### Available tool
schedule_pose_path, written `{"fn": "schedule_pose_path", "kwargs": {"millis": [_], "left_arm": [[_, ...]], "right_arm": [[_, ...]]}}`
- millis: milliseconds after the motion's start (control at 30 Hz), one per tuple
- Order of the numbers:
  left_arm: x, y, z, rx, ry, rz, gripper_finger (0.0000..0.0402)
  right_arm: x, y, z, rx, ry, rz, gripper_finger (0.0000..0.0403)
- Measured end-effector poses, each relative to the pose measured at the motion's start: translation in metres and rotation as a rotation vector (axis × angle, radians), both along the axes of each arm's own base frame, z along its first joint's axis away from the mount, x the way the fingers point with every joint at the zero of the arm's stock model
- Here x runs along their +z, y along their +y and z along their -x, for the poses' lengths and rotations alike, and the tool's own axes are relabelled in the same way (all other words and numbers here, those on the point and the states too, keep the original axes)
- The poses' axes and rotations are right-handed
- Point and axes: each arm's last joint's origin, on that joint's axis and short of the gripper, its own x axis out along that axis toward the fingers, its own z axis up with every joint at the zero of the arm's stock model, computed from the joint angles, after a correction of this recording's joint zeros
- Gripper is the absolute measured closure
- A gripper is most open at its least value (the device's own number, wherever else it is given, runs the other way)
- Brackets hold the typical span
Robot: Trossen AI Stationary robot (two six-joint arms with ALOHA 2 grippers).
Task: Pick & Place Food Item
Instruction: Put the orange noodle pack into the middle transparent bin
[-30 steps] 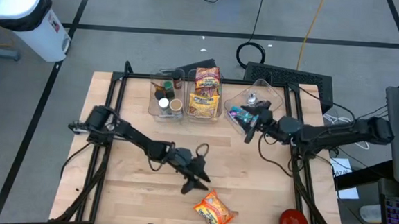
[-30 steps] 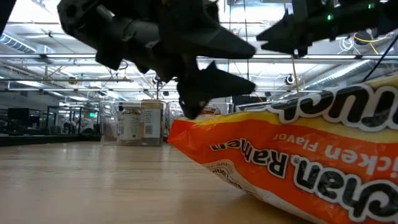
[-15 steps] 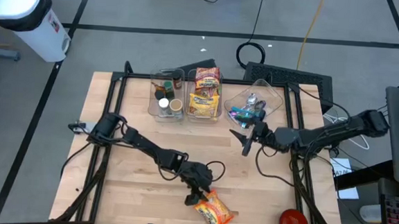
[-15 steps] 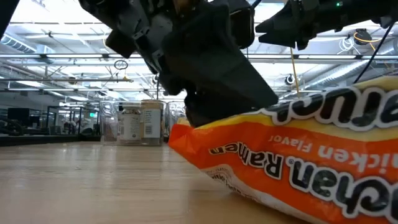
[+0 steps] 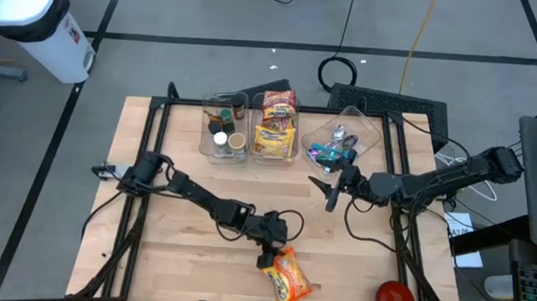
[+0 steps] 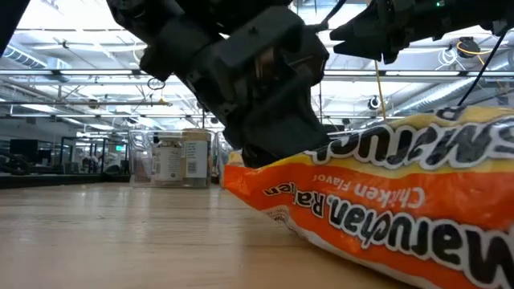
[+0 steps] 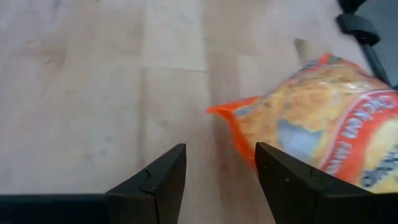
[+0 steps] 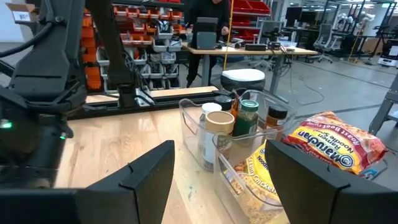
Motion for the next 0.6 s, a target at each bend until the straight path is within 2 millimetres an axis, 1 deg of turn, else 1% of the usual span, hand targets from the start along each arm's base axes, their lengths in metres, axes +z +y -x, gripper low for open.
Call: {"fn": "schedule_pose_path", "kwargs": {"millis": [67, 167, 300, 367, 467, 600], "left_arm": [[0.000, 0.004, 0.000, -0.001, 0.012, -0.002, 0.0202], [0.007, 0.012, 0.003, -0.003, 0.056, 0.003, 0.0202], [0.016, 0.019, 0.008, 0.049, 0.118, 0.041, 0.0202], [0.018, 0.018, 0.007, 0.036, 0.116, 0.072, 0.0202], [0.017, 0.010, 0.009, 0.015, 0.113, 0.058, 0.0202], [0.003, 0.002, 0.010, -0.002, 0.137, 0.060, 0.0202]], "right_arm": [[0.000, 0.000, 0.000, 0.000, 0.000, 0.000, 0.0161], [0.000, 0.000, 0.000, 0.000, 0.004, 0.001, 0.0161], [-0.001, 0.000, 0.000, 0.001, 0.014, 0.003, 0.0161], [-0.001, 0.000, 0.000, 0.001, 0.014, 0.003, 0.0161], [-0.001, 0.000, 0.000, 0.001, 0.015, 0.003, 0.0161], [-0.002, 0.000, 0.000, 0.001, 0.017, 0.004, 0.0161]]}}
